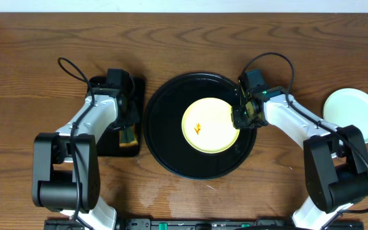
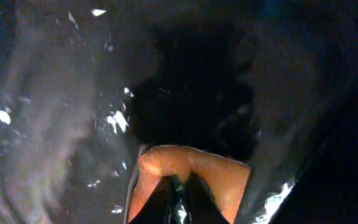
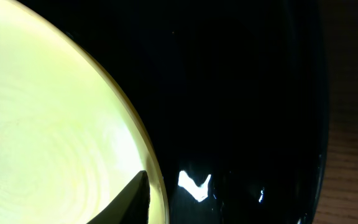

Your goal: Clean dirty plates on tray and stack at the side

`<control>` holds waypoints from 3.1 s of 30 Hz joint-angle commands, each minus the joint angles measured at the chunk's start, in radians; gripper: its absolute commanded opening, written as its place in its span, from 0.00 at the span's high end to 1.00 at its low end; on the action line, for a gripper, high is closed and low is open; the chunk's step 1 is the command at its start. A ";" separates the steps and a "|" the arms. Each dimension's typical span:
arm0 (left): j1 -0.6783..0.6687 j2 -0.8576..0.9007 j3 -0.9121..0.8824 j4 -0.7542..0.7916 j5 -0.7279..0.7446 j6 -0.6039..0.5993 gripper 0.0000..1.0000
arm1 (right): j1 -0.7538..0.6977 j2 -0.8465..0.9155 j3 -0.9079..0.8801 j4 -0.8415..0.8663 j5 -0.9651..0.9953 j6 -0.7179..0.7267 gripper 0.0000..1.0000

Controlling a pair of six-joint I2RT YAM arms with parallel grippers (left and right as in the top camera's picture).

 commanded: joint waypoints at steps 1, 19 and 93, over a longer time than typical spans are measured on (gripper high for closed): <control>0.019 -0.046 0.032 -0.041 0.010 0.013 0.92 | 0.008 -0.001 0.000 -0.001 0.013 -0.010 0.67; 0.002 -0.107 -0.137 -0.022 0.089 0.012 0.59 | 0.008 -0.001 0.000 0.002 0.013 -0.011 0.66; -0.637 0.222 0.248 0.049 -0.735 -0.141 0.92 | 0.009 0.005 -0.002 -0.040 0.074 0.085 0.99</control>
